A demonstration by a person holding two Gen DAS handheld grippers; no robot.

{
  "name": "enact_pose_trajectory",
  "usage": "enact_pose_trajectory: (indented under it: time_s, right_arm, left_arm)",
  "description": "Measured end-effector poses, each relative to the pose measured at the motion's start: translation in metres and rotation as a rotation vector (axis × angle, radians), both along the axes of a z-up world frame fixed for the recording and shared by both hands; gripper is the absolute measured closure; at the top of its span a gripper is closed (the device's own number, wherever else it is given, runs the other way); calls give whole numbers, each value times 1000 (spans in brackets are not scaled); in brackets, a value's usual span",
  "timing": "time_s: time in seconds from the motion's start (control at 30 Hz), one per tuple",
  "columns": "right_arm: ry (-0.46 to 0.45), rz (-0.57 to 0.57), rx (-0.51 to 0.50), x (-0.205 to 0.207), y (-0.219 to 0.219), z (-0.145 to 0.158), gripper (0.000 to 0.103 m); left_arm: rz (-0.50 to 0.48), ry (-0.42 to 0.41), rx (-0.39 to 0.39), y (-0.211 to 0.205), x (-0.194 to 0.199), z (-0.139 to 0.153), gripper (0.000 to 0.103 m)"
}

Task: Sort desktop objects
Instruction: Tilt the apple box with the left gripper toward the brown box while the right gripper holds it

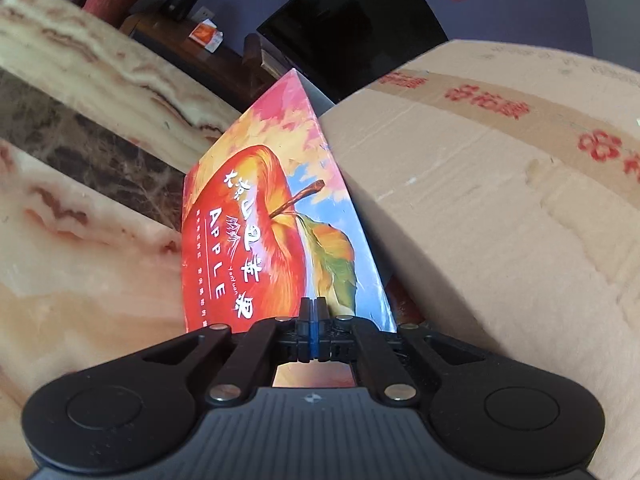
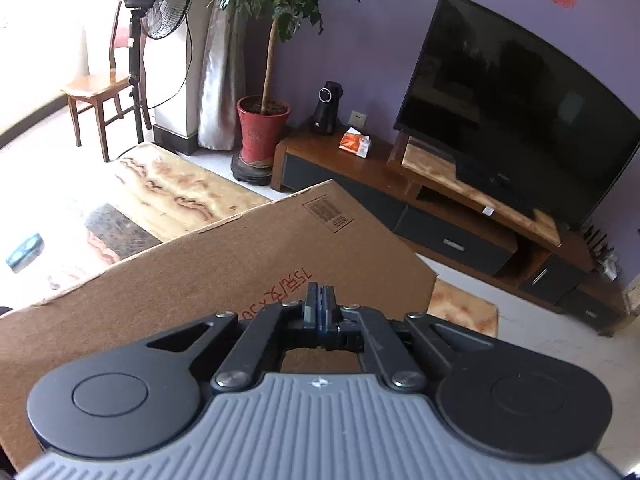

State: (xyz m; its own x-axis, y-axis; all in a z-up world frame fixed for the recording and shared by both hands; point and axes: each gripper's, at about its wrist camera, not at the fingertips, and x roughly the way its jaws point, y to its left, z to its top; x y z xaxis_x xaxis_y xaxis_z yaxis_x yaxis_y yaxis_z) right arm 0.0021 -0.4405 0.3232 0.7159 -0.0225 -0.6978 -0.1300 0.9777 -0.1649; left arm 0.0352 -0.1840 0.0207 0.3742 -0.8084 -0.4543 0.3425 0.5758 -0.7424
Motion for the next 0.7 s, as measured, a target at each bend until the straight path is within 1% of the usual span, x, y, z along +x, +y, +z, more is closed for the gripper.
enact_pose_trajectory:
  time_s: [0.1,0.17,0.2,0.27,0.3,0.4,0.47,0.57,0.63,0.7]
  right_arm:
    - [-11,-16,20,-1,-5,2,101]
    - [-15,-15,31,0,-7,1,100]
    - [-16,-16,31,1,-8,-1,100]
    - [-14,-22,18,2,-10,-5,100]
    - [-13,-25,11,3,-11,-7,100]
    - [-20,-44,25,5,-19,-18,100]
    - [-26,-52,42,5,-25,-24,100]
    - [-32,-35,67,-1,-26,-21,100]
    - [-33,-38,67,-1,-29,-23,100]
    - [-43,-37,100,-3,-35,-23,100]
  left_arm:
    - [6,8,-16,0,4,-1,103]
    - [17,36,-39,2,6,-3,103]
    - [23,51,-60,4,6,-4,103]
    - [33,73,-128,9,5,-2,103]
    - [36,71,-145,10,5,1,103]
    - [42,42,-144,8,3,12,103]
    - [45,50,-152,8,2,10,103]
    - [53,70,-171,10,1,8,103]
    - [64,87,-185,10,1,9,103]
    - [73,96,-200,10,0,9,103]
